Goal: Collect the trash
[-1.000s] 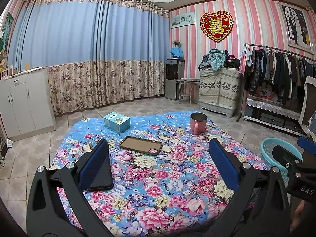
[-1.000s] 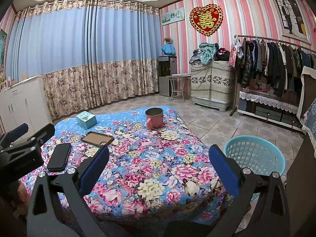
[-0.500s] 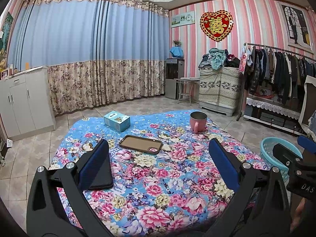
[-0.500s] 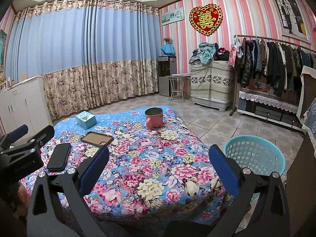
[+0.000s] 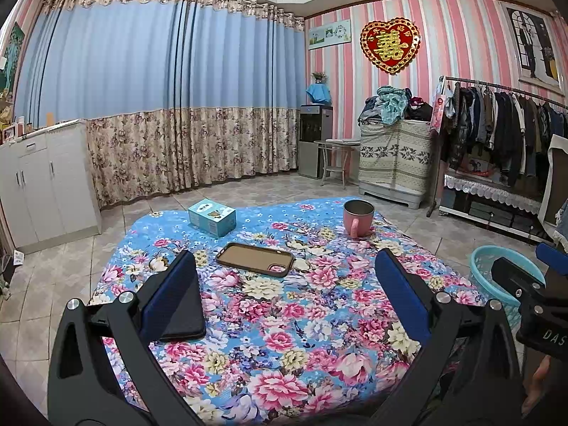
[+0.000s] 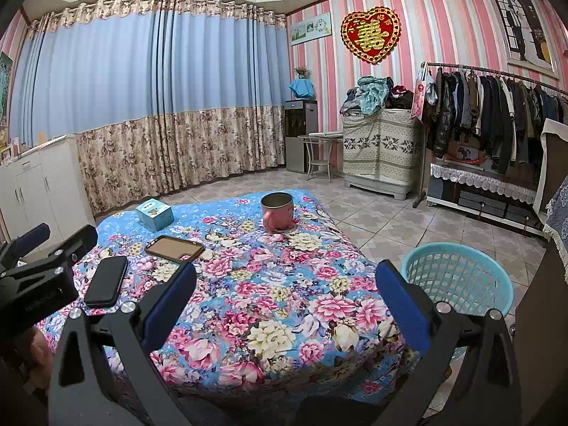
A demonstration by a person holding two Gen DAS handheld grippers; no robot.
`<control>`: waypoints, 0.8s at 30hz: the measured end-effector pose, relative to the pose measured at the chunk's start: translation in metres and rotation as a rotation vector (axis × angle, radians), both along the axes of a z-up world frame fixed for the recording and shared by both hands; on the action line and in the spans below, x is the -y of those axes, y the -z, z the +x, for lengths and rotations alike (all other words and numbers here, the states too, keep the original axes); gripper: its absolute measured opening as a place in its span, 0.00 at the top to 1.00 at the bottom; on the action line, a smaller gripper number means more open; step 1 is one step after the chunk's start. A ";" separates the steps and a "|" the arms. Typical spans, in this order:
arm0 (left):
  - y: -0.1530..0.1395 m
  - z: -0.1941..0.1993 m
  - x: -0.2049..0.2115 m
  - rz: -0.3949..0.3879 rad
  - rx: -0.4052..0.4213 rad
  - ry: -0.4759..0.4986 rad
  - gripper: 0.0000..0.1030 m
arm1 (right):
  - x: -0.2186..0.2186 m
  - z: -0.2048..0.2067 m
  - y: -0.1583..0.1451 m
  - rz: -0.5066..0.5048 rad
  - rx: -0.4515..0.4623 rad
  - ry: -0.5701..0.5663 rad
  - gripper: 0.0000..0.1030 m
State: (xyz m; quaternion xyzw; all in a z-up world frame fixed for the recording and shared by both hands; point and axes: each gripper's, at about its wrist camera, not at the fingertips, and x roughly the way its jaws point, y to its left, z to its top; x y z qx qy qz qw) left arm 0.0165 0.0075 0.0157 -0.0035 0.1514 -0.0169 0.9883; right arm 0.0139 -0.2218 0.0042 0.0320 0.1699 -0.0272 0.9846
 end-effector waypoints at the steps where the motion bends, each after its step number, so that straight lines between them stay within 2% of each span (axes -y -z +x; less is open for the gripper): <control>1: 0.001 0.000 0.000 0.002 0.001 -0.001 0.05 | 0.000 0.000 0.000 0.000 0.000 0.000 0.04; 24: 0.003 0.000 0.001 0.006 -0.001 -0.003 0.05 | 0.001 0.000 0.001 0.001 -0.001 0.002 0.04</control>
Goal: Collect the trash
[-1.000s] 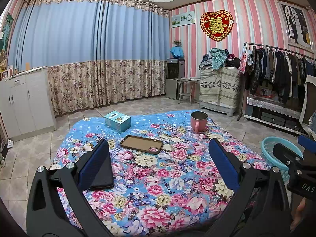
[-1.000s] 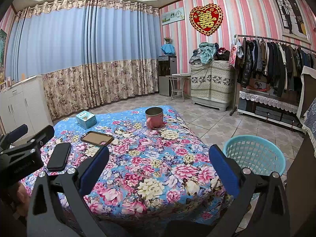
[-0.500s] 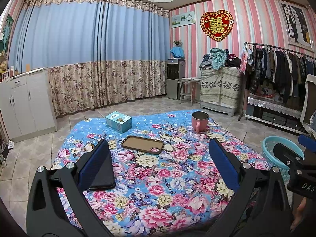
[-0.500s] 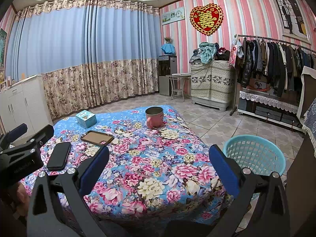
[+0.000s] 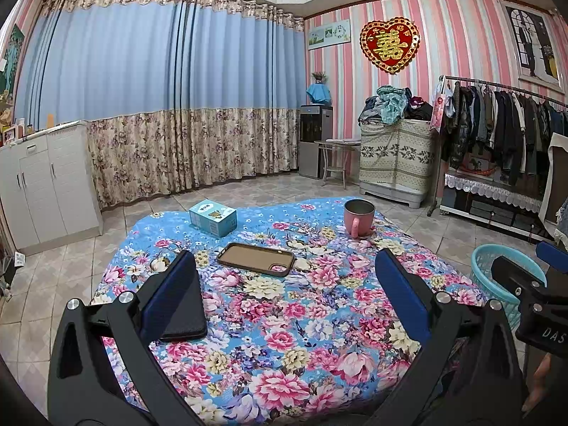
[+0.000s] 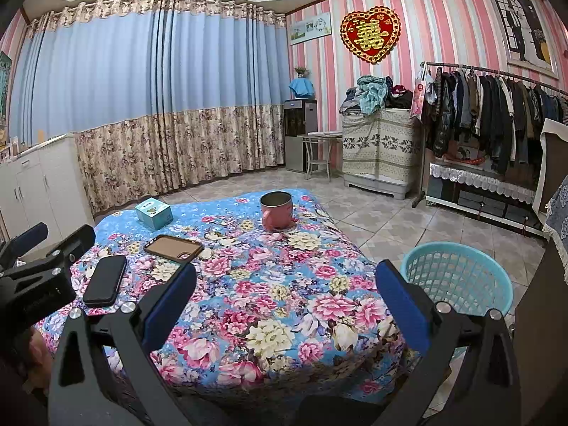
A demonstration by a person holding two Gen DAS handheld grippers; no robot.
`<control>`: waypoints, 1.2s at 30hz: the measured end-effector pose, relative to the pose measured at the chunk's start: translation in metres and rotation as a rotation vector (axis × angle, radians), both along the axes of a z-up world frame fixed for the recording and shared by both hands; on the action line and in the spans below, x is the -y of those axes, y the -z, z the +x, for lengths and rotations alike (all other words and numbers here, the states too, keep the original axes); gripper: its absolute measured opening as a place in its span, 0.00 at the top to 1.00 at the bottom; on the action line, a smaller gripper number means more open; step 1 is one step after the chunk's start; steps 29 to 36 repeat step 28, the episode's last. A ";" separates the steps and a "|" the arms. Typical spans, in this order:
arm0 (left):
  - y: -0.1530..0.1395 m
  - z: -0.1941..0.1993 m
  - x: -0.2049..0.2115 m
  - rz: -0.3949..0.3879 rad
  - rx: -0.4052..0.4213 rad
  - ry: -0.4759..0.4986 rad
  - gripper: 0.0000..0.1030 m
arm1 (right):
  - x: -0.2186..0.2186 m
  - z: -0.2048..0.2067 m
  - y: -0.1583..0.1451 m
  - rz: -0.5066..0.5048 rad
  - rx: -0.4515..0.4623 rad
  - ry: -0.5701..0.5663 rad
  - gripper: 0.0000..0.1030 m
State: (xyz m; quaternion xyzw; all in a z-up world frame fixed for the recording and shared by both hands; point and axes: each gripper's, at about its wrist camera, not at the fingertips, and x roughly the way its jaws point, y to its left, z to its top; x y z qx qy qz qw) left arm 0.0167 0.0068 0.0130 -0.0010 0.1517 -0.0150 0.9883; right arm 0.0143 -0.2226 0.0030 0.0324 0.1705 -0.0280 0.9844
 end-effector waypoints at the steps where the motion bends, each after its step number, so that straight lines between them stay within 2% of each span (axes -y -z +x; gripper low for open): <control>1: 0.000 0.000 0.000 0.000 0.000 0.001 0.05 | 0.000 0.000 0.000 0.000 0.000 -0.001 0.04; 36: -0.002 0.002 -0.001 0.002 -0.008 0.014 0.05 | 0.000 0.000 -0.001 0.000 0.000 -0.001 0.04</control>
